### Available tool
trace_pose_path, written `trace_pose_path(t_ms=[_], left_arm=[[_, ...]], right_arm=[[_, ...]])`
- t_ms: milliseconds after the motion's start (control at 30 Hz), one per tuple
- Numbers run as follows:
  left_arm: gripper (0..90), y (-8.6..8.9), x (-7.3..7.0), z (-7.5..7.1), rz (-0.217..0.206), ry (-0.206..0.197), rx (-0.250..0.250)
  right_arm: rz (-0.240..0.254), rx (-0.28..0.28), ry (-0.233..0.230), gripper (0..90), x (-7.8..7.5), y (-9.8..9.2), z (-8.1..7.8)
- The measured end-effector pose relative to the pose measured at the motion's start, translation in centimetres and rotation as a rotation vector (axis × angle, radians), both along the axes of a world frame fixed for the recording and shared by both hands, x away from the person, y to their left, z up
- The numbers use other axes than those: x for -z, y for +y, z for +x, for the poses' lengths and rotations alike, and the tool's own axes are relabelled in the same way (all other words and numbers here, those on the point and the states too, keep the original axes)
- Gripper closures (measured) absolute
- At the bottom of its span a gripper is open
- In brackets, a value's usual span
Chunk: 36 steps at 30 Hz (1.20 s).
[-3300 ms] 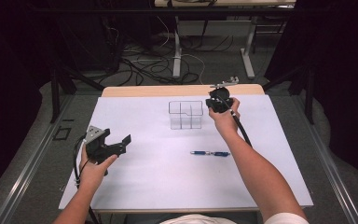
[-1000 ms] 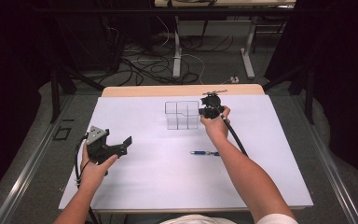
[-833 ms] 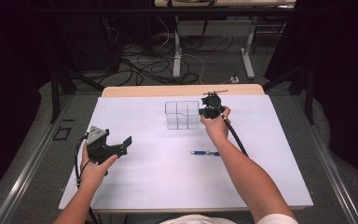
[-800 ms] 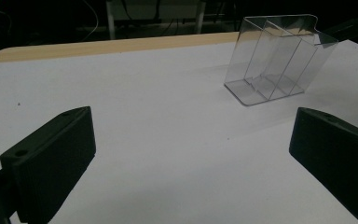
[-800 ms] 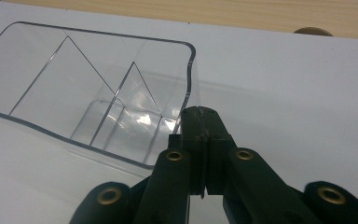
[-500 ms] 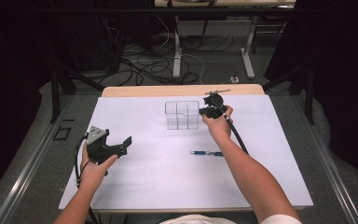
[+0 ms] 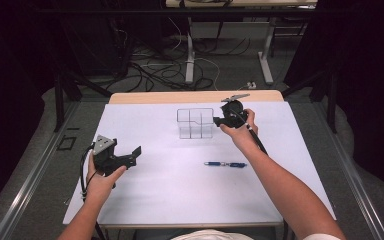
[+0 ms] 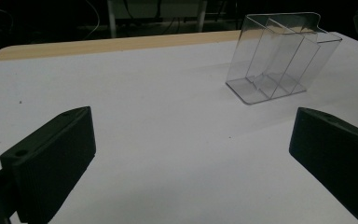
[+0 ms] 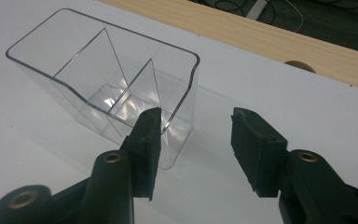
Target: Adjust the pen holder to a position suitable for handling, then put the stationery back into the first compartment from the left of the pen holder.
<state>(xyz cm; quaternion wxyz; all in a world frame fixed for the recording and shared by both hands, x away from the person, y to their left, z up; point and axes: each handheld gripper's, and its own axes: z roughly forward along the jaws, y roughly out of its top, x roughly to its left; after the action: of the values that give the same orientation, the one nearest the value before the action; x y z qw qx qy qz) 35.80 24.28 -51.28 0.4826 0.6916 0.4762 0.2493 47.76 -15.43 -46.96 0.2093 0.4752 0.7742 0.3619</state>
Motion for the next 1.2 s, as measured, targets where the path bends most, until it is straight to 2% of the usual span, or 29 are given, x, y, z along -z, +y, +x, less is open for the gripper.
trace_pose_path(t_ms=[233, 367, 467, 533, 567, 700, 733, 800, 833, 867, 900, 933, 967, 1000, 1067, 1100, 1133, 1200], left_arm=[[0.3, 0.0, 0.0, 0.0, 0.000, 0.001, -0.002], [0.3, 0.0, 0.1, 0.1, 0.006, 0.004, -0.002], [0.3, 0.0, 0.1, 0.0, 0.006, 0.003, -0.003], [0.3, 0.0, 0.1, 0.0, 0.006, 0.004, -0.003], [0.3, 0.0, 0.1, 0.1, 0.005, 0.004, -0.003], [0.3, 0.0, 0.1, 0.1, 0.007, 0.005, -0.003], [0.3, 0.0, 0.1, 0.1, 0.007, 0.005, -0.003], [0.3, 0.1, 0.1, 0.1, 0.010, 0.003, -0.004], [0.3, 0.1, 0.1, 0.1, 0.010, 0.003, -0.004], [0.3, 0.1, 0.1, 0.1, -0.003, -0.001, -0.010], [0.2, 0.1, 0.1, 0.1, -0.003, -0.001, -0.010], [0.2, 0.1, 0.0, 0.0, -0.011, -0.006, -0.015], [0.2, 0.1, 0.0, 0.0, -0.011, -0.006, -0.015], [0.2, 0.2, 0.0, 0.0, -0.010, -0.011, -0.020], [0.2, 0.3, 0.0, 0.0, -0.008, -0.012, -0.020], [0.2, 0.3, 0.0, 0.0, -0.009, -0.012, -0.022], [0.2, 0.3, 0.1, 0.0, -0.004, -0.009, -0.020], [0.2, 0.4, 0.1, 0.1, -0.005, -0.008, -0.021]], right_arm=[[-0.068, -0.060, 0.014, 47.2, -0.2, -0.3, -0.8], [-0.056, -0.136, -0.025, 37.7, 0.0, -0.4, -0.8], [-0.072, -0.178, -0.011, 37.7, 0.0, -0.5, -0.9], [-0.085, -0.200, -0.020, 36.5, 0.1, -0.4, -1.1], [-0.103, -0.206, -0.014, 35.3, 0.0, -0.4, -1.2], [-0.089, -0.269, 0.013, 30.9, 0.1, -0.4, -1.4], [-0.113, -0.277, 0.007, 30.8, 0.1, -0.3, -1.5], [-0.125, -0.291, 0.006, 30.4, 0.0, -0.3, -1.7], [-0.114, -0.310, 0.014, 30.4, 0.0, -0.3, -1.8], [-0.137, -0.327, 0.025, 30.3, -0.1, -0.3, -1.9], [-0.137, -0.327, 0.025, 30.3, -0.1, -0.3, -1.9], [-0.184, -0.355, 0.031, 30.2, -0.2, -0.2, -2.0], [-0.207, -0.386, 0.031, 29.7, -0.2, -0.1, -2.0], [-0.227, -0.394, 0.037, 29.2, -0.2, 0.0, -2.2], [-0.259, -0.426, 0.024, 29.2, -0.1, 0.2, -2.4], [-0.259, -0.426, 0.024, 29.2, -0.1, 0.2, -2.4], [-0.301, -0.455, 0.017, 28.9, -0.1, 0.4, -2.6], [-0.308, -0.473, 0.027, 28.7, -0.1, 0.5, -2.6]])
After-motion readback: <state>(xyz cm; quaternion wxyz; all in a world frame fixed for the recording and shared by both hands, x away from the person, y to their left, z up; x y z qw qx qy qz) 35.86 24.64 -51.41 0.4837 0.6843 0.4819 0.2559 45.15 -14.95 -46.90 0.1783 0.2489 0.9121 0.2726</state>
